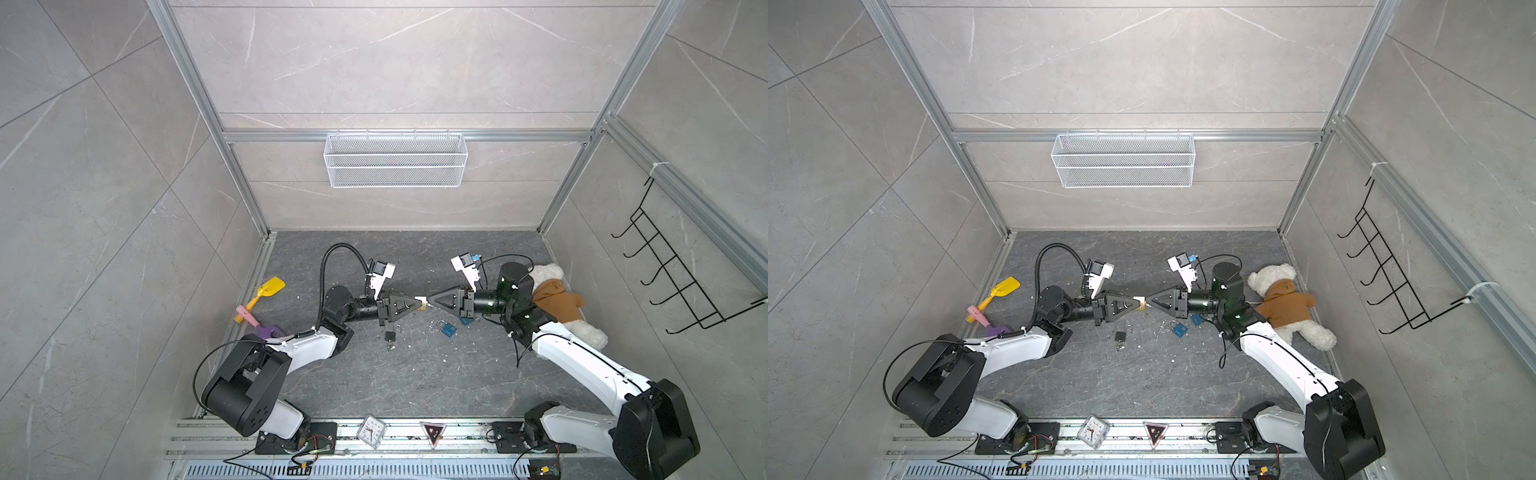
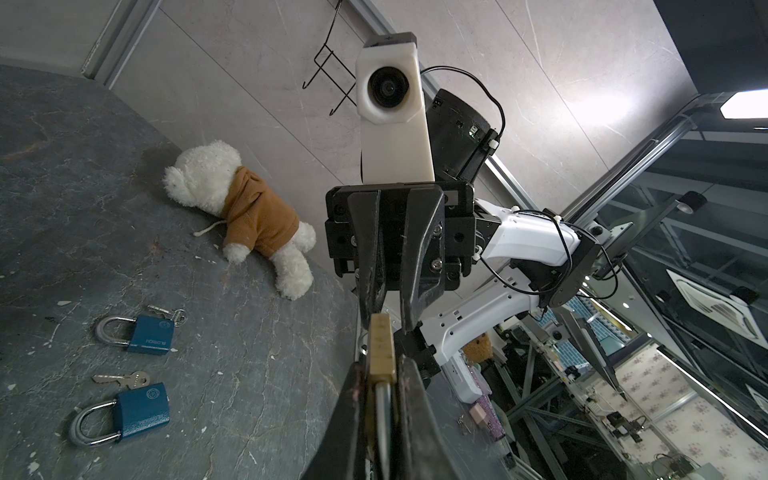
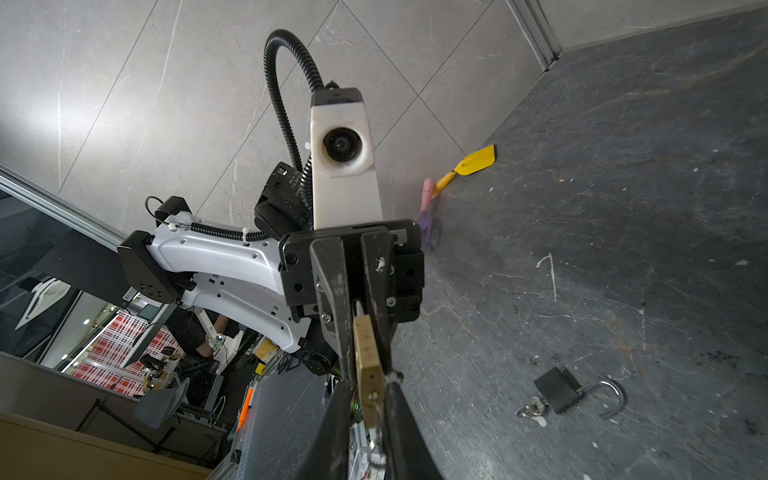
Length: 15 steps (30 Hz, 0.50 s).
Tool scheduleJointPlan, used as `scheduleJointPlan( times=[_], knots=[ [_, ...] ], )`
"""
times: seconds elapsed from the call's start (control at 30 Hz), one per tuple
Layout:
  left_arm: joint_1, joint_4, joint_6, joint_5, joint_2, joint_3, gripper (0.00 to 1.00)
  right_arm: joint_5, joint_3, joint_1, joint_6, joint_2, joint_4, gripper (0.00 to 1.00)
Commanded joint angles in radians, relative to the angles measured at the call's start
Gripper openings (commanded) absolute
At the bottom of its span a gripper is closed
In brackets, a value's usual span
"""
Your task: Lock with the key
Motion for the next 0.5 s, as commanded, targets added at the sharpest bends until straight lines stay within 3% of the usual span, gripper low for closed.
scheduleJointPlan(
  times=[0.0,0.47],
  knots=[
    [-0.002,0.057,0.014,-0.013,-0.021,0.034,0.0,-0.03,-0.001,0.015,-0.02,-0.01,-0.015,0.18],
    [-0.001,0.069,0.004,-0.015,-0.018,0.031,0.0,-0.029,0.004,0.017,-0.06,-0.016,-0.089,0.16]
  ],
)
